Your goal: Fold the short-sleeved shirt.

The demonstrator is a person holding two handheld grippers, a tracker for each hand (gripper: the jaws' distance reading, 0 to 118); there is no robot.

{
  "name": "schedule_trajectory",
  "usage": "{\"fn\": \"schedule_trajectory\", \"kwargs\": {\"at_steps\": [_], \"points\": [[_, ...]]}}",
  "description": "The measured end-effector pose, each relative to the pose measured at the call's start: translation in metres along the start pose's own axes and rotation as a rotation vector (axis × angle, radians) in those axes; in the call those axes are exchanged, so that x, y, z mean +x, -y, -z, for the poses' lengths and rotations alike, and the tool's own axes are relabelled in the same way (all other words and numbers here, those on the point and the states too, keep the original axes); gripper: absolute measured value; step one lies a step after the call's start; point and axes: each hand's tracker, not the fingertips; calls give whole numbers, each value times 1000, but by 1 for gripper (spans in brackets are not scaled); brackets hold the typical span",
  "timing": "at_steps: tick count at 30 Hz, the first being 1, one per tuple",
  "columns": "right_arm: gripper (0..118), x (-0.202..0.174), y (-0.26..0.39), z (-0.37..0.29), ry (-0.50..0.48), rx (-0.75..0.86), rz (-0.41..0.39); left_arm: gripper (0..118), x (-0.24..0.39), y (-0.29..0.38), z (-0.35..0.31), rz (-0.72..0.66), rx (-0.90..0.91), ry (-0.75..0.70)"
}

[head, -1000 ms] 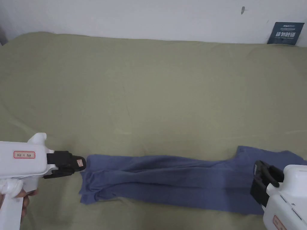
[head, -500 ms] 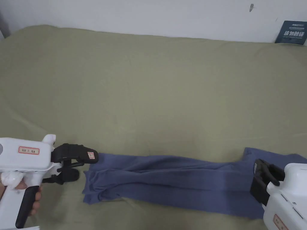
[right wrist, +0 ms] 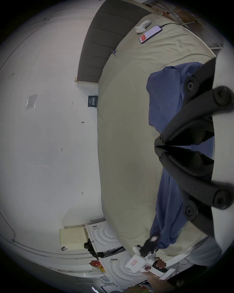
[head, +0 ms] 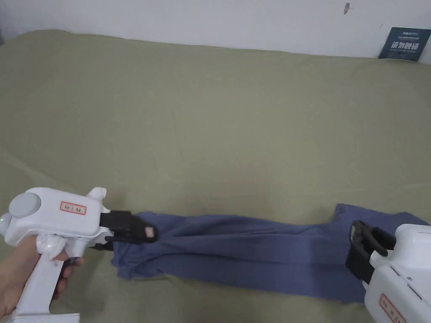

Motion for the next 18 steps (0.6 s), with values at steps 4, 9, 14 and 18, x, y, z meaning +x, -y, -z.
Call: {"fn": "schedule_trajectory", "kwargs": {"at_steps": [4, 9, 14, 18], "points": [[6, 1, -5, -6, 4, 17, 7, 10, 5, 5, 4, -34, 8, -11], [6, 4, -11, -17, 3, 43, 9, 9, 8, 12, -37, -17, 84, -14], [6, 4, -13, -21, -12, 59, 21, 9, 2, 25, -97, -18, 159, -117], [6, -2, -14, -22, -31, 66, 27, 9, 12, 37, -138, 20, 229, -262]]}}
